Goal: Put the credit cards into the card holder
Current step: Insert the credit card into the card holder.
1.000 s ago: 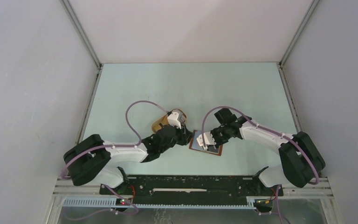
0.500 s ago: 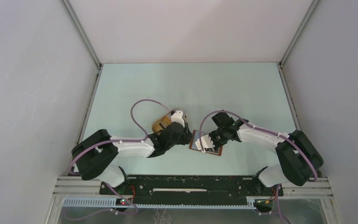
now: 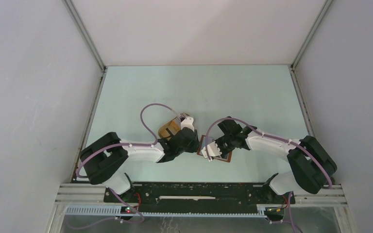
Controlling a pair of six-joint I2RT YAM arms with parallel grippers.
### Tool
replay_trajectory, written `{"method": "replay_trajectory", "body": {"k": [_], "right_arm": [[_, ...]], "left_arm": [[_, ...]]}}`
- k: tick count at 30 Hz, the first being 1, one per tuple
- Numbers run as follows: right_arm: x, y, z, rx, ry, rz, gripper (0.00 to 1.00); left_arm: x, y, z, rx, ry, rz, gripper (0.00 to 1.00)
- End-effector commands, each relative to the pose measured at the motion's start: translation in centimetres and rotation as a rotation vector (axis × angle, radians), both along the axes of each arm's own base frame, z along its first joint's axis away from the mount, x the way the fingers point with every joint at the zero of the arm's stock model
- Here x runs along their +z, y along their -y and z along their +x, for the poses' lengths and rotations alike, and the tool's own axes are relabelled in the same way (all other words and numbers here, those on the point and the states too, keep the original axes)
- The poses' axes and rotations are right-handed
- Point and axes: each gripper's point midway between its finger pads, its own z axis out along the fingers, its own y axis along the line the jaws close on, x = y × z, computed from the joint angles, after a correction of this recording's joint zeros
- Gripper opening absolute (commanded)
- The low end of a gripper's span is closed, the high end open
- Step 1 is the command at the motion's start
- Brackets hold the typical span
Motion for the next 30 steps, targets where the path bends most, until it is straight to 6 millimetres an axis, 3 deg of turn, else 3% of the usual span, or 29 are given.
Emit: {"method": "replay_trajectory", "body": {"k": [1, 16, 20, 28, 30], "right_arm": [[-0.2, -0.4, 0.5, -0.014, 0.026, 0.005, 0.06], [0.5, -1.0, 0.8, -0.045, 0.023, 0.052, 0.11], [1.9, -0.7, 0.1, -0.041, -0.01, 0.113, 0.18], [1.1, -0.5, -0.6, -0.004, -0.01, 0.122, 0.27], [0.8, -0.6, -0.5, -0.005, -0.004, 0.113, 0.37]], "left_arm": [[1.3, 1.4, 0.8, 0.007, 0.014, -0.012, 0.32], [1.0, 1.7, 0.9, -0.002, 0.008, 0.011, 0.32], [1.5, 1.7, 0.8, -0.006, 0.028, -0.018, 0.32], [2.2, 1.8, 0.4, -0.025, 0.047, -0.063, 0.32], [2.0, 1.9, 0.4, -0.029, 0.039, -0.057, 0.32]]}}
